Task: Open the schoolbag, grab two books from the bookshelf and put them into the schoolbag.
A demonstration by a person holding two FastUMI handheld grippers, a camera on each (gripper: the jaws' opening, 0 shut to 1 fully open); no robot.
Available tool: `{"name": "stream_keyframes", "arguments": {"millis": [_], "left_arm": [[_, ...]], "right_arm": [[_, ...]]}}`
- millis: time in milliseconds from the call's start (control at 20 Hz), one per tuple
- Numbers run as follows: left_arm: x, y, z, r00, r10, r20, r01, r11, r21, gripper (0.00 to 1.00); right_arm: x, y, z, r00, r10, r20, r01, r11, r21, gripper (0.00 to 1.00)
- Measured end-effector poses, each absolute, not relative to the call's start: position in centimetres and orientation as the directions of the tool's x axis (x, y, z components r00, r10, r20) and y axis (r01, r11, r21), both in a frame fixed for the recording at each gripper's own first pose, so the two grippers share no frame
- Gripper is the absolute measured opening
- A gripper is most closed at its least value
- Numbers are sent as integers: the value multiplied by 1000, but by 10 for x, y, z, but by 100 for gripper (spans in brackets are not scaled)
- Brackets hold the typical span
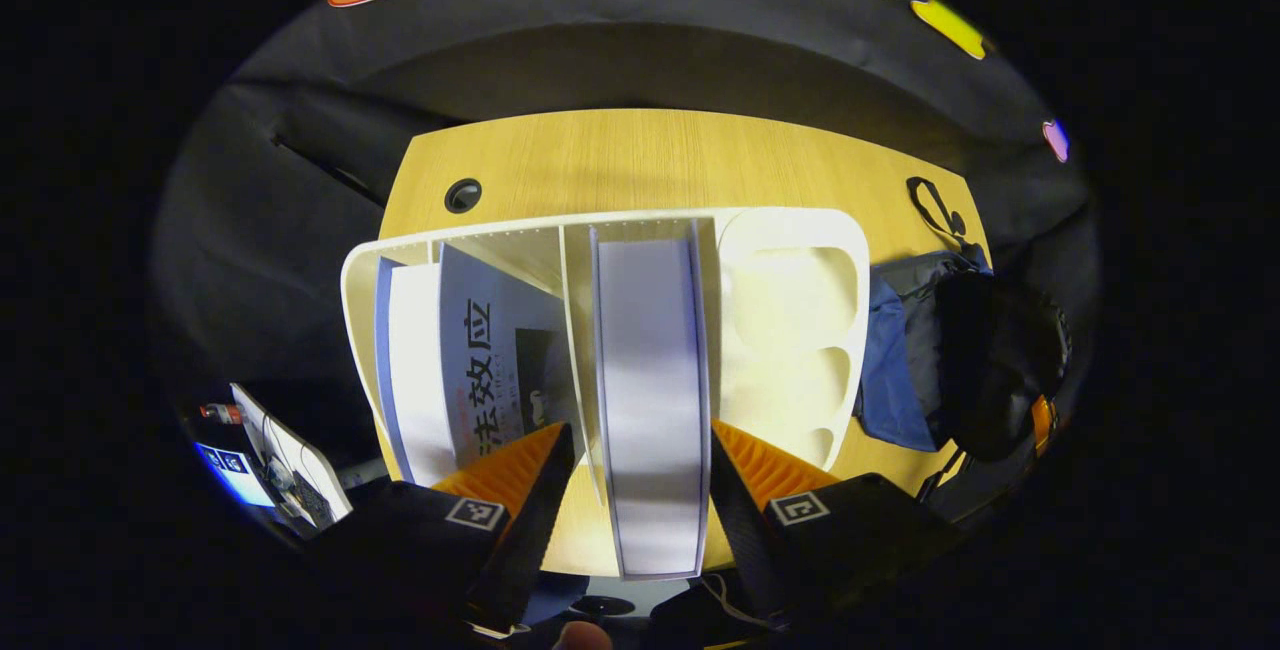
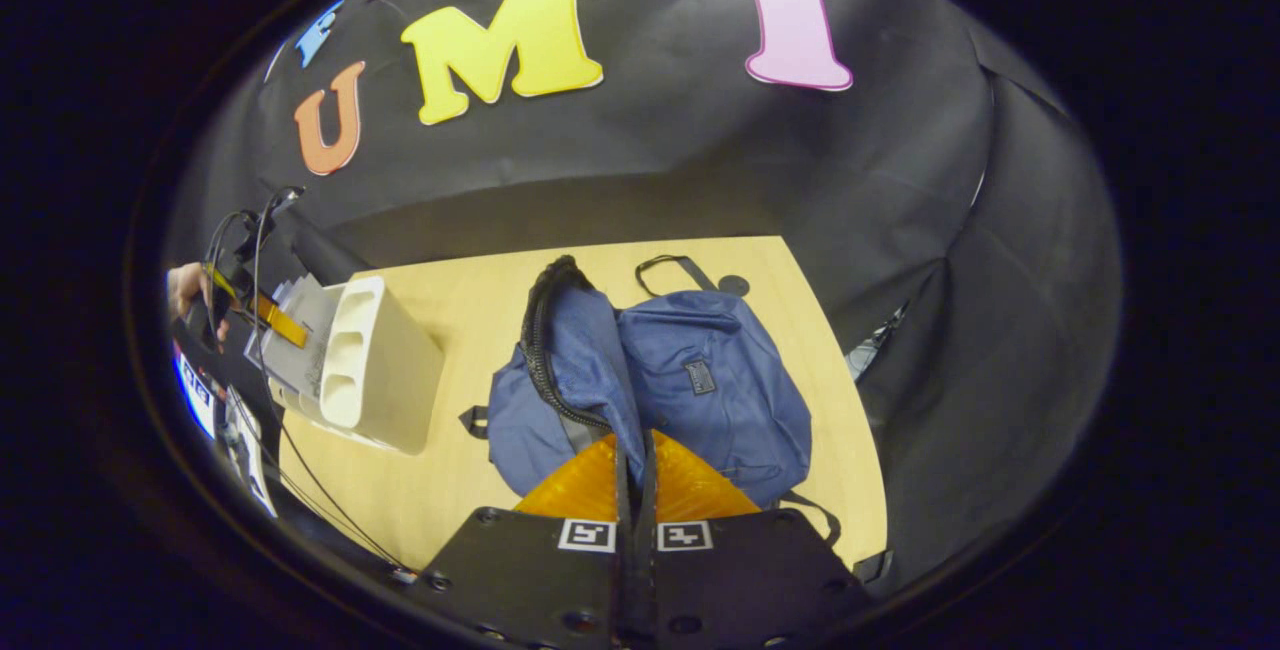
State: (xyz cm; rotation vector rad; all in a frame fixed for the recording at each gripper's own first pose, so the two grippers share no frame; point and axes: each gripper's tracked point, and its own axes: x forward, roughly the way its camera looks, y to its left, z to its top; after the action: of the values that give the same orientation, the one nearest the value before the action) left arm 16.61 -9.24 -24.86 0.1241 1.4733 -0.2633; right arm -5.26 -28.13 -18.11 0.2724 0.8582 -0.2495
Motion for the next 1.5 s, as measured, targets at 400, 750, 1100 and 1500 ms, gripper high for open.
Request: {"name": "stream_keyframes", "arguments": {"millis": [400, 750, 1100, 1500], "left_arm": [[154, -95, -241, 12, -74, -997, 236, 969, -69, 46], [131, -74, -175, 112, -87, -990, 345, 938, -43, 45], [88, -39, -91, 202, -173, -964, 302, 947, -106, 39], [45, -66, -42, 271, -475, -837, 97, 879, -467, 37]], "right_arm": [[-54, -277, -185, 645, -86, -760, 307, 939, 154, 1], [-53, -273, -185, 658, -56, -751, 279, 944, 175, 1], [-51, -276, -185, 671, -23, -741, 220, 961, 169, 1], [-54, -278, -176, 665, -42, -746, 233, 960, 154, 1]]}}
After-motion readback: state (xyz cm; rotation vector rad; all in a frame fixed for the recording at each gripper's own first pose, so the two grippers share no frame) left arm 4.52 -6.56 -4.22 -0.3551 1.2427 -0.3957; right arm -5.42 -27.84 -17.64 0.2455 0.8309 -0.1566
